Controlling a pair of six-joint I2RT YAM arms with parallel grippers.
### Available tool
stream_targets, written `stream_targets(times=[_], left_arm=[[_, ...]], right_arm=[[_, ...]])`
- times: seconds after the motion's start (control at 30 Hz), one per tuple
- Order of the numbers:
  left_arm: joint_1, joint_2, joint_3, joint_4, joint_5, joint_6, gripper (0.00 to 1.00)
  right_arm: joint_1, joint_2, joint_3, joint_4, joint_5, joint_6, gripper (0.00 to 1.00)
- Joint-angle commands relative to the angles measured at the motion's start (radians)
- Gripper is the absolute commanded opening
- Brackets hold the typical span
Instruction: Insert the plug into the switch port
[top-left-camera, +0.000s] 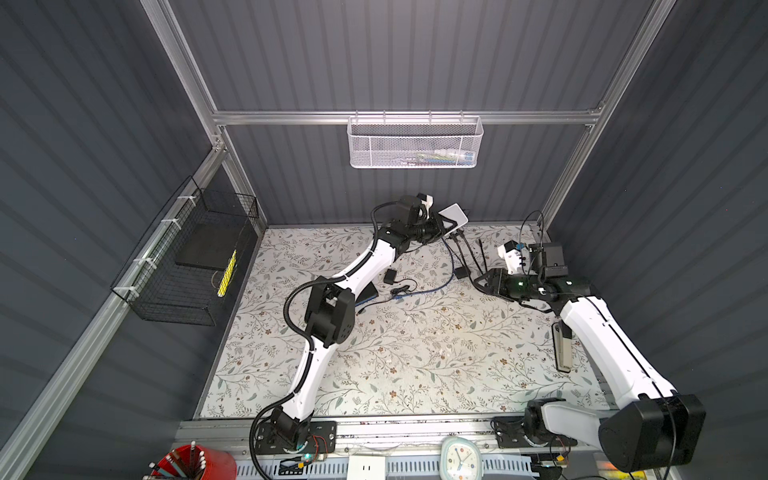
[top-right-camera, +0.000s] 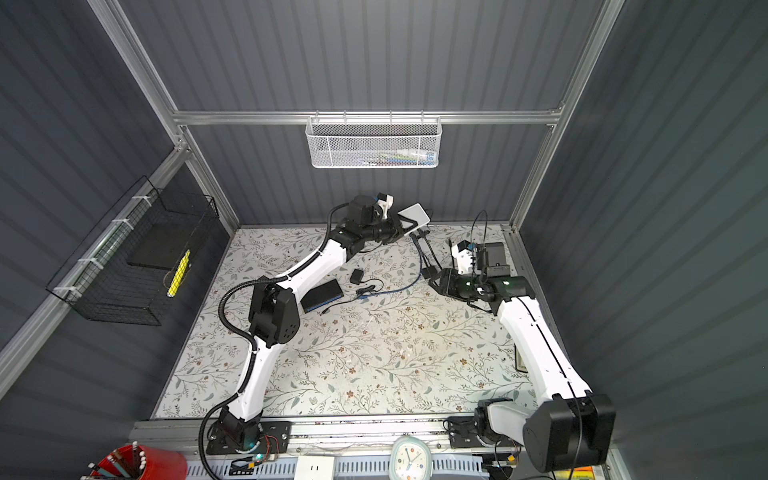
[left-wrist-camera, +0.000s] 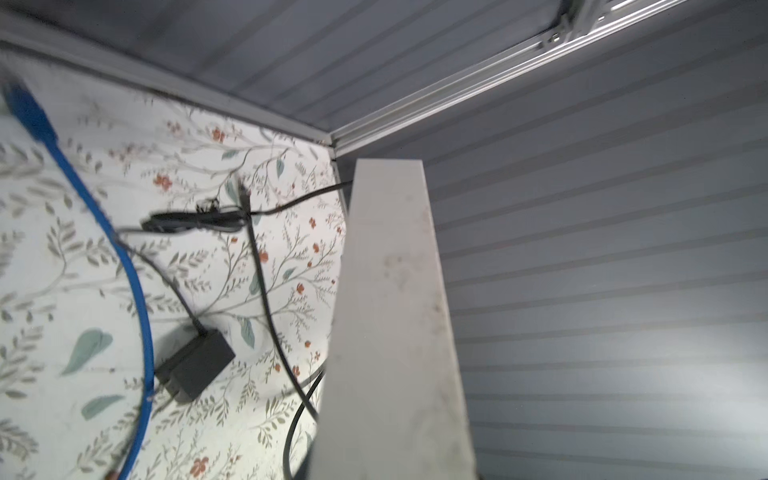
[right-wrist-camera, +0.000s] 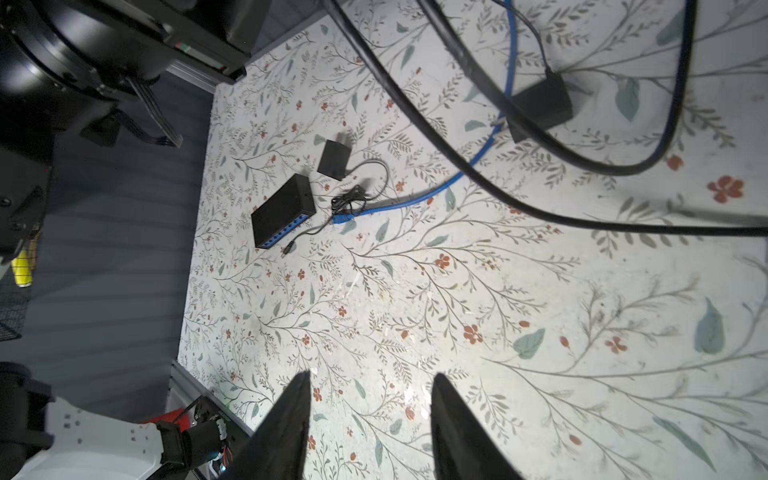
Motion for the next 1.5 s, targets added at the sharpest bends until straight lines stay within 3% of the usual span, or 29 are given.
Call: stream_targets(times=[0.0,0.2,0.3,0.47,0.6,0.7,0.9,1.03,1.47], left_arm=[[-0.052,-0.114,-0.125,0.054,-0.054,-0.058,0.00],[-0.077,-0.261,-0.472,0.215,-0.164,-0.128,0.00],[-0.084,-0.279,-0.511,0.217,-0.163,-0.116,0.00],[-0.097,-0.306,-0.566,0.258,-0.200,-0.131,0.00],[-0.100,-0.372,-0.661,0.273,-0.209,-0.125,0.00],[-0.102,-0.422,-0.747,0.285,-0.208,-0.126,0.00],[-0.108,-0.526,-0.877,0.288,-0.215,-0.133,0.00],[-0.107,-0.591,-0.937,0.219,-0.227,-0.096,0.00],[-0.107,-0.671,-1.136,0.279,-0.204,-0.084,0.00]], right_arm=[[-0.034,-0.039,-0.008,-0.016,0.036,-0.002,0.49],[-0.077,-0.066,-0.044,-0.048,-0.027,-0.044,0.49],[-0.069,-0.044,-0.062,-0.084,-0.080,-0.083,0.48],[-0.052,-0.050,-0.144,-0.013,-0.039,-0.031,0.48],[-0.051,-0.011,-0.088,0.035,-0.004,0.012,0.50],[-0.054,0.103,0.031,0.039,0.045,0.020,0.50],[-0.051,0.509,0.416,-0.052,0.075,-0.014,0.49],[-0.008,0.753,0.666,-0.122,0.157,-0.041,0.48],[0.104,1.311,1.302,-0.340,0.397,-0.032,0.48]])
